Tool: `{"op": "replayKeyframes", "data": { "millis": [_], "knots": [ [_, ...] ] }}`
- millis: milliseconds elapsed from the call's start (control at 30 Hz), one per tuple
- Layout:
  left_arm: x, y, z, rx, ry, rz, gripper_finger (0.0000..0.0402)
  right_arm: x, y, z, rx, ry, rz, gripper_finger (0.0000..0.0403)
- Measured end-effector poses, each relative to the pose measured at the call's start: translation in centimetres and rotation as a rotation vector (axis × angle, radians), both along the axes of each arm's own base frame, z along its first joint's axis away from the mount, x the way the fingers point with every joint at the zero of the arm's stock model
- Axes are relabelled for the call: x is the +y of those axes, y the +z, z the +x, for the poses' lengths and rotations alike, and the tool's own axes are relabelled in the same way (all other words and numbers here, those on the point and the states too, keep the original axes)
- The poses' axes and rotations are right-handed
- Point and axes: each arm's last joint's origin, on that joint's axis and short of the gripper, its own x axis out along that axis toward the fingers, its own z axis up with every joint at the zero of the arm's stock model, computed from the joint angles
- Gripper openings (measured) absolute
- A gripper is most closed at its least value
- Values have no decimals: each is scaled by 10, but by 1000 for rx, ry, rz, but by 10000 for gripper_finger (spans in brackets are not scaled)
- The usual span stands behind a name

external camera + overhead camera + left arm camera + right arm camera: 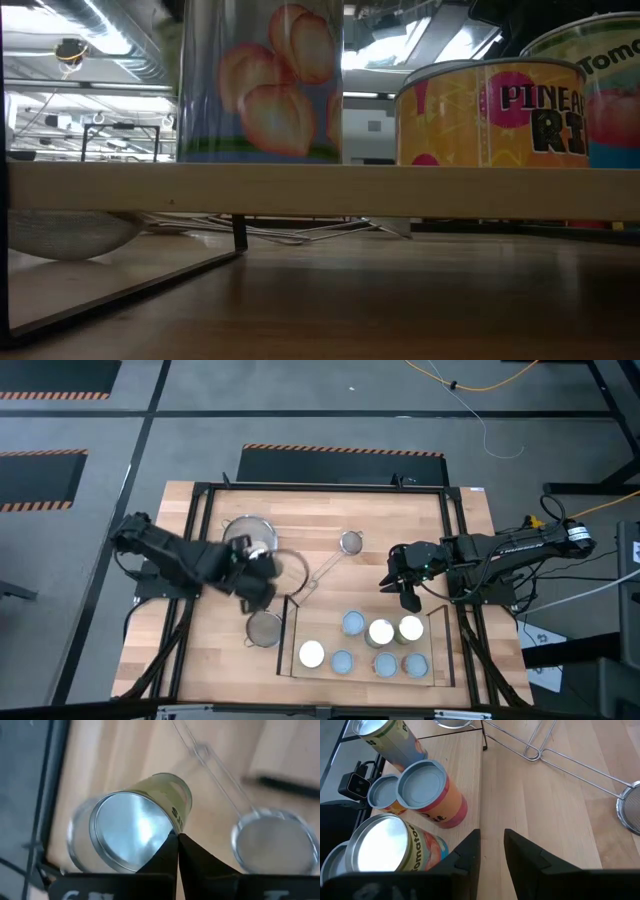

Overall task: Pick and place cans onto a shelf
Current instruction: Put the canned peaches on the shelf

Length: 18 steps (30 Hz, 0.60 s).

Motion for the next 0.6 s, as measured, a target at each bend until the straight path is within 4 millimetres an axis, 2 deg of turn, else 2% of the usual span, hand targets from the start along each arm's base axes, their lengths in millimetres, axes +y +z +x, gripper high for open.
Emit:
{"op": "replayKeyframes", "data": {
  "millis": [167,300,400,600],
  "knots": [
    [28,14,24,-131,-55,10,0,0,0,0,0,0,0,90],
    [42,19,41,-231,-137,-13,0,0,0,0,1,0,0,90],
    [45,17,57,-284,-196,-33,0,0,0,0,0,0,0,90],
    [35,-1,81,-264,-297,-89,0,0,0,0,2,0,0,90]
  ]
}}
